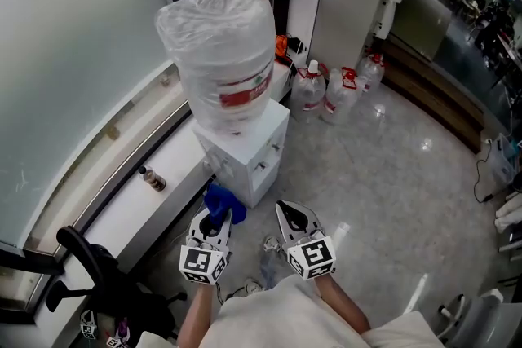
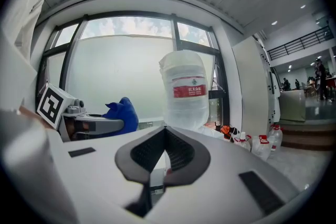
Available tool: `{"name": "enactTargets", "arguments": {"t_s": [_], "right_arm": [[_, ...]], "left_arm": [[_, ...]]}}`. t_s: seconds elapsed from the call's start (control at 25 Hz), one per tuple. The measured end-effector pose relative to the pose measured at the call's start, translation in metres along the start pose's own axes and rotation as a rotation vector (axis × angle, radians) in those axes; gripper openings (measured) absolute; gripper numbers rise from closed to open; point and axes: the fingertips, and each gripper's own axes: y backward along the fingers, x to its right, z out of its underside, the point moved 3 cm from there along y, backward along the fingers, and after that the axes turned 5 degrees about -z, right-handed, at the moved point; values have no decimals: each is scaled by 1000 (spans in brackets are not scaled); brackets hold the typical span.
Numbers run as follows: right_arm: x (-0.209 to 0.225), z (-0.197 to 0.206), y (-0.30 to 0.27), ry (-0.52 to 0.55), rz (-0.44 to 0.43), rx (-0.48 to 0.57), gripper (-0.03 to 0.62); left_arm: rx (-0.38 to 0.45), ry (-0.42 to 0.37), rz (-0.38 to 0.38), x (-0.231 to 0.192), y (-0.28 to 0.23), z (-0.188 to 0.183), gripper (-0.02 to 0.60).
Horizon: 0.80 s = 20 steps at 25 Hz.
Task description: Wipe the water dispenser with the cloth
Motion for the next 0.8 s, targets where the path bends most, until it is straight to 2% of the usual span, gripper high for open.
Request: {"name": "enactTargets", "arguments": {"t_s": [0.24, 0.8], "right_arm": [[-33, 7, 32, 6, -4, -11, 14], [-56, 1, 46, 51, -3, 20, 14]], "left_arm": [[2, 7, 9, 21, 37, 4, 78], [33, -7, 38, 33, 57, 2, 78]]}}
